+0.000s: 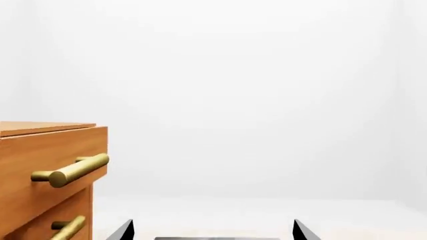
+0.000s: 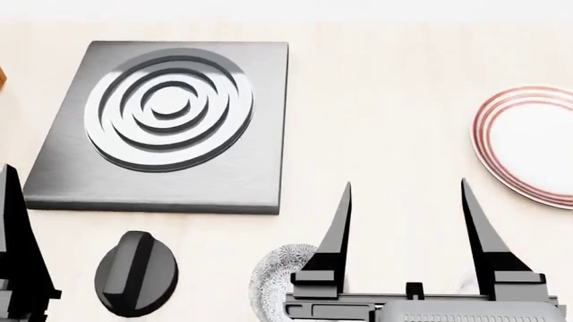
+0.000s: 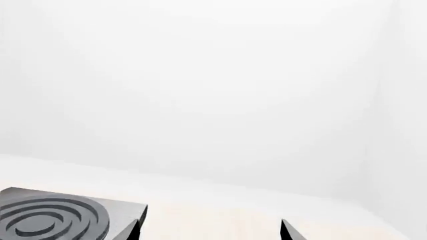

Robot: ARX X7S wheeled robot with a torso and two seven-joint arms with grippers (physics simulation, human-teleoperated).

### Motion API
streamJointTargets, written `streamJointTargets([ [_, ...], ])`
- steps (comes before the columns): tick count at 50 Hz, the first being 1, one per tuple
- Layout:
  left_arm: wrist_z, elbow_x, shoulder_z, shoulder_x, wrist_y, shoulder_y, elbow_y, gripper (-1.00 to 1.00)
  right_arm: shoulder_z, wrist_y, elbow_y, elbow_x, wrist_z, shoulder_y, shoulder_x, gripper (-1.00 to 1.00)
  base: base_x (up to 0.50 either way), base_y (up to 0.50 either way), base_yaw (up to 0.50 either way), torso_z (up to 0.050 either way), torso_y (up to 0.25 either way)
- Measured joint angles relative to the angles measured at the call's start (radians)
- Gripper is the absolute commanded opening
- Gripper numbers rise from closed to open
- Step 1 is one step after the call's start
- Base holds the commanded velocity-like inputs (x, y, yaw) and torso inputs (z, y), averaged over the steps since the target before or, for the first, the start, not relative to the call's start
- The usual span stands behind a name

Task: Pick the akita bowl next to the ramekin and place it on the plate.

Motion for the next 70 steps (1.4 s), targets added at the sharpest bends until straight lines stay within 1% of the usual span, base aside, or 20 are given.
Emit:
streamJointTargets([
  [33, -0.031, -0.014, 0.024, -0.029, 0.017, -0.004, -0.006, 1.00, -0.007, -0.002, 0.002, 0.009, 0.015, 0.000, 0.011, 1.00, 0.00, 0.00, 0.00, 0.000, -0.154],
  [56, -0.041, -0.014, 0.036, -0.043, 0.049, 0.002, -0.017, 1.00, -0.010, 0.031, -0.005, 0.023, 0.023, 0.006, 0.015, 1.00, 0.00, 0.00, 0.00, 0.000, -0.004],
  [70, -0.049, -0.012, 0.045, -0.050, 0.060, 0.006, -0.021, 1.00, -0.016, 0.138, -0.029, 0.056, 0.015, 0.023, 0.014, 1.00, 0.00, 0.00, 0.00, 0.000, 0.000],
])
